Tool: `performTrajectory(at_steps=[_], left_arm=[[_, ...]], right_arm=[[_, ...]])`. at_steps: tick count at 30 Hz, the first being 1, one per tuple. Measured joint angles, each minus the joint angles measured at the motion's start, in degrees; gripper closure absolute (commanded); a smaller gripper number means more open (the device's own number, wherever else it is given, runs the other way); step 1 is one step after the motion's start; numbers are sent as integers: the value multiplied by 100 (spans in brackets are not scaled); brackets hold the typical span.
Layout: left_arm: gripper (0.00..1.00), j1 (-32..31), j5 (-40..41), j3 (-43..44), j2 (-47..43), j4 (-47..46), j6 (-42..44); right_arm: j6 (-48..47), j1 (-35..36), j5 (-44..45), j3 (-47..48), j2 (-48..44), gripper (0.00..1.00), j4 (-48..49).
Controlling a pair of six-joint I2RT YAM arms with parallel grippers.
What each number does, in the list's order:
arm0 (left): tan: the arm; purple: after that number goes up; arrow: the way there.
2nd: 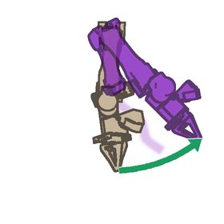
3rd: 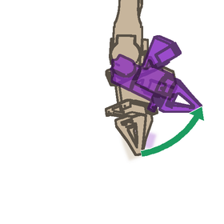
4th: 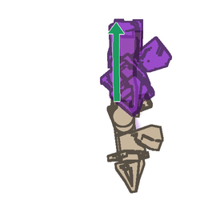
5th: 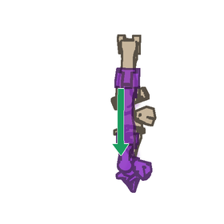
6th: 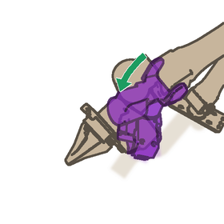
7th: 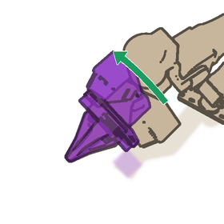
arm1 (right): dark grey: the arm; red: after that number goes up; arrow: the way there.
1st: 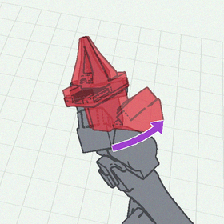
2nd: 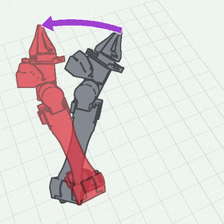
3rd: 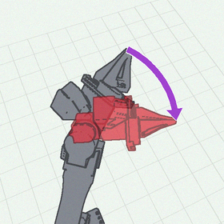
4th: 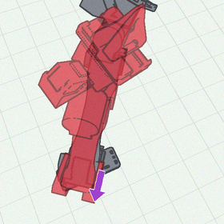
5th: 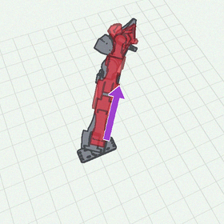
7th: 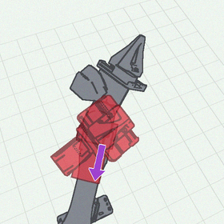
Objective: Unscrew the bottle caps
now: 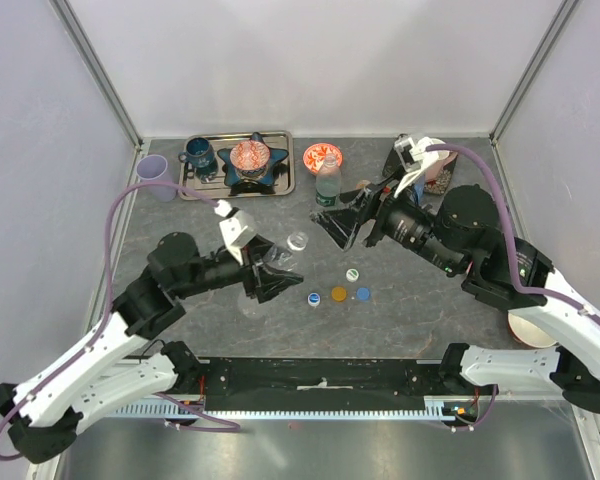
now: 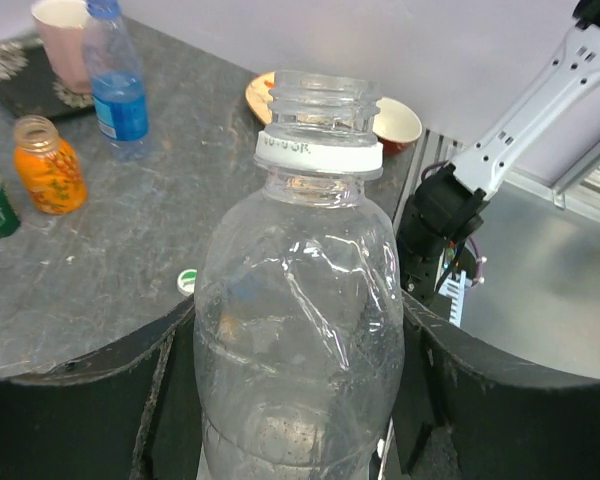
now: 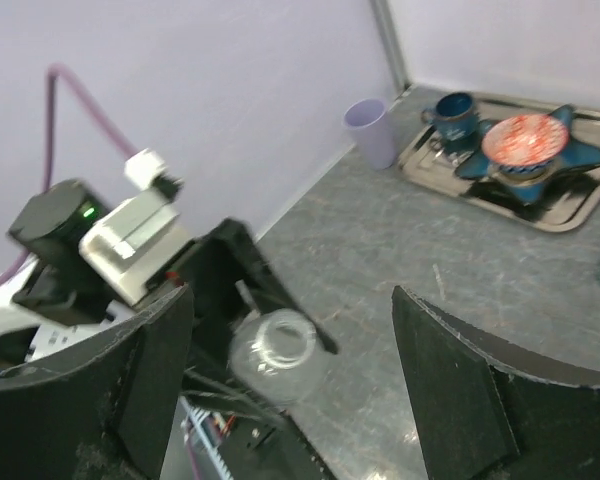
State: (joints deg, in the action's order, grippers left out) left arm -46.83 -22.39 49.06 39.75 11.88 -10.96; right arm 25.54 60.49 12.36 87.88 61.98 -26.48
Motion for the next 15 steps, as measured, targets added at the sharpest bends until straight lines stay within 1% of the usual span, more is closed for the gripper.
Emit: performTrajectory(at_steps=[4, 7, 10, 15], left_arm=[[50, 0, -219, 33, 518, -205, 9], [50, 0, -280, 68, 708, -308, 9], [50, 0, -345, 162, 833, -431, 9], [50, 0, -374, 267, 914, -614, 7]], right_arm=[[66, 0, -564, -278, -103, 14, -24], [79, 2, -787, -514, -15, 14, -111], [74, 2, -848, -645, 63, 15, -227], [50, 2, -813, -776, 90, 21, -278]])
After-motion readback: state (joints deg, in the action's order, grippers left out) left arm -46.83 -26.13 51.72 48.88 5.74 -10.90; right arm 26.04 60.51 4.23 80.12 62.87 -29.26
